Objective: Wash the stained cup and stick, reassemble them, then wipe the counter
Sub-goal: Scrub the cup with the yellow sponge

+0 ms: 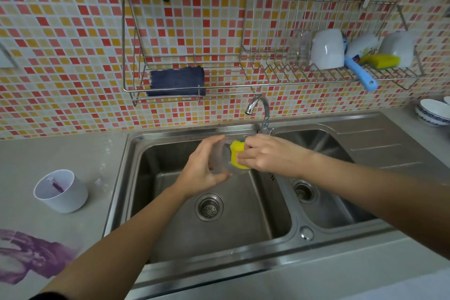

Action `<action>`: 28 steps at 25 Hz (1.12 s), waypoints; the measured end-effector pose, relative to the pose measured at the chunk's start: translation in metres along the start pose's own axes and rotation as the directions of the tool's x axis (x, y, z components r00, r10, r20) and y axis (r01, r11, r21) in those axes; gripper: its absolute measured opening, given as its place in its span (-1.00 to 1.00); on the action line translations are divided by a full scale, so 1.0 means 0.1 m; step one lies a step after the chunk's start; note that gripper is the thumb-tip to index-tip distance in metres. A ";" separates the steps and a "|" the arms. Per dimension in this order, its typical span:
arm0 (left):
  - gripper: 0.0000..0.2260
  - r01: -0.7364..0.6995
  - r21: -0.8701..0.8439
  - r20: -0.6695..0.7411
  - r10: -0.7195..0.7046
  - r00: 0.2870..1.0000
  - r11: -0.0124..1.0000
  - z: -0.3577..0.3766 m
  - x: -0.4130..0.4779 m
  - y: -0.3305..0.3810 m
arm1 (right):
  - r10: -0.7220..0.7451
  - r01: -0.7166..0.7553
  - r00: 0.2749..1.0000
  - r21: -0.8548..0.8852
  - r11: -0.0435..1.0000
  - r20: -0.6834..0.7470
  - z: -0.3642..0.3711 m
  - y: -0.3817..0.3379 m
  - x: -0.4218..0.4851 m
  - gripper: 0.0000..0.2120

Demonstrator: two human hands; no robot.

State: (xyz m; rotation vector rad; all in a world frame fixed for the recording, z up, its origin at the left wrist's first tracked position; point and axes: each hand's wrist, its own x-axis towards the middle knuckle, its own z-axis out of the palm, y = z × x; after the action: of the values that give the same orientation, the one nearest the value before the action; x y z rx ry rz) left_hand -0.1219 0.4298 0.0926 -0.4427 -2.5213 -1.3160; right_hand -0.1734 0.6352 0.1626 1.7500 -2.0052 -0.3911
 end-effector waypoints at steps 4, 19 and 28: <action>-0.26 0.012 -0.012 -0.054 -0.012 0.998 1.000 0.11 0.00 -0.07 | 0.286 -0.321 0.947 0.382 0.867 0.147 0.12 -0.26 0.07 -0.80; -0.25 0.039 0.046 -0.007 -0.039 0.999 0.998 0.13 -0.01 -0.15 | 0.413 -0.446 0.887 0.620 0.645 0.207 0.15 -0.30 0.07 -0.66; -0.22 0.269 -0.048 -0.087 -0.273 0.958 0.962 0.06 0.13 -0.22 | 0.939 -0.449 0.325 0.892 0.048 0.113 -0.31 0.13 0.33 -0.63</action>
State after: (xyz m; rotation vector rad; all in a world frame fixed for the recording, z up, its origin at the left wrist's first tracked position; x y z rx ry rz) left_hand -0.1424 0.4252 0.0774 -0.0391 -2.5516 -1.4407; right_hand -0.1721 0.6072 0.2006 0.5589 -2.3884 1.5201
